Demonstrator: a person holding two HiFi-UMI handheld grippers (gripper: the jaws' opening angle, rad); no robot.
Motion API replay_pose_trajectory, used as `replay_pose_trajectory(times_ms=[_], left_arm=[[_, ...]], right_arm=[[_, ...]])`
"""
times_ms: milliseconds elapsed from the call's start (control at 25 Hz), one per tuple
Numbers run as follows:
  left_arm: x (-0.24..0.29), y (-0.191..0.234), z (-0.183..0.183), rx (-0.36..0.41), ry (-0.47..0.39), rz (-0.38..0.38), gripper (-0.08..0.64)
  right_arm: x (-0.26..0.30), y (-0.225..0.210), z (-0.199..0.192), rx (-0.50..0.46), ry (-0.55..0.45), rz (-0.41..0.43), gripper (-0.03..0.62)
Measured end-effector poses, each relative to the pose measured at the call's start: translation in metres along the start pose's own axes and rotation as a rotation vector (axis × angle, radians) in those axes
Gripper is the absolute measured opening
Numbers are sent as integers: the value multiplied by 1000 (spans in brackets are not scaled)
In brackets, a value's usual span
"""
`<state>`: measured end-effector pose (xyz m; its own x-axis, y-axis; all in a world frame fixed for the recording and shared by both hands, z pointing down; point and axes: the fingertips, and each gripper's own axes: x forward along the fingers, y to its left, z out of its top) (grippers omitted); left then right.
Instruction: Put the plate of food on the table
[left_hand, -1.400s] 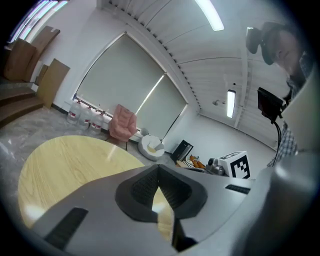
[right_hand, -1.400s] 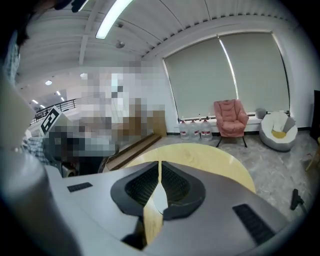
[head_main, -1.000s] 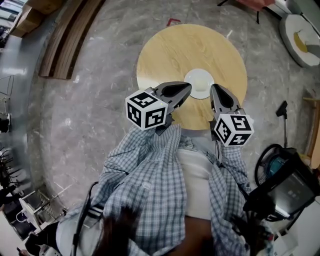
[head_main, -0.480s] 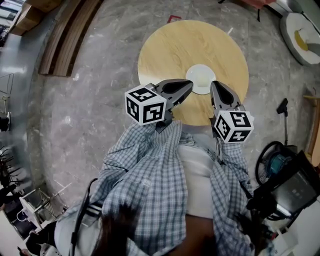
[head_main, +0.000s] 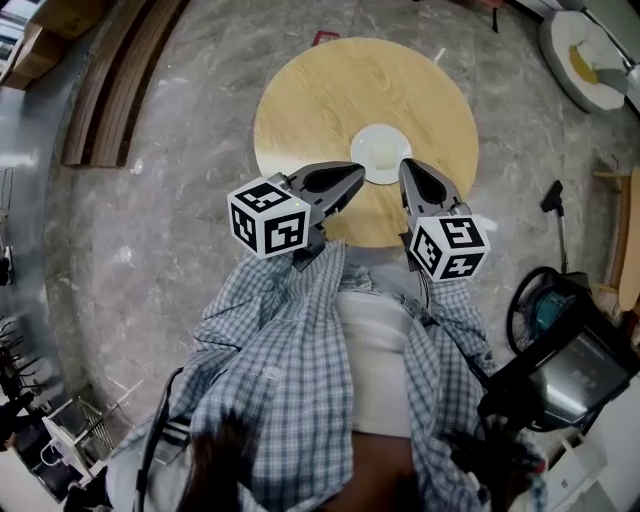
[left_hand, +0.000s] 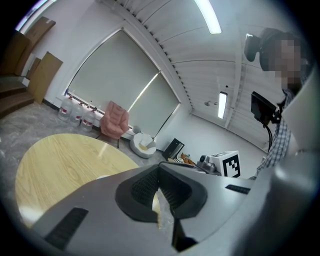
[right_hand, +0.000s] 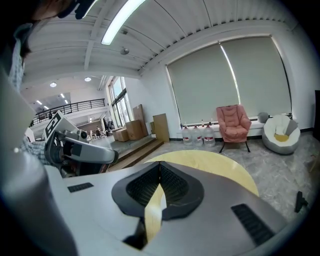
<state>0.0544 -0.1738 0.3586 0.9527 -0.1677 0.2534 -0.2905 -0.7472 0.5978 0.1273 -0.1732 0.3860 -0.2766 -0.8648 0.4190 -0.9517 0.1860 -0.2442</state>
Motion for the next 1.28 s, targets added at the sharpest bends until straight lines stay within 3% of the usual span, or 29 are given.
replay_pose_trajectory(times_ms=[1280], left_arm=[[11,4,-1,-17,-9,7,8]], right_arm=[[-1,-5,-2,-9,2,21,8]])
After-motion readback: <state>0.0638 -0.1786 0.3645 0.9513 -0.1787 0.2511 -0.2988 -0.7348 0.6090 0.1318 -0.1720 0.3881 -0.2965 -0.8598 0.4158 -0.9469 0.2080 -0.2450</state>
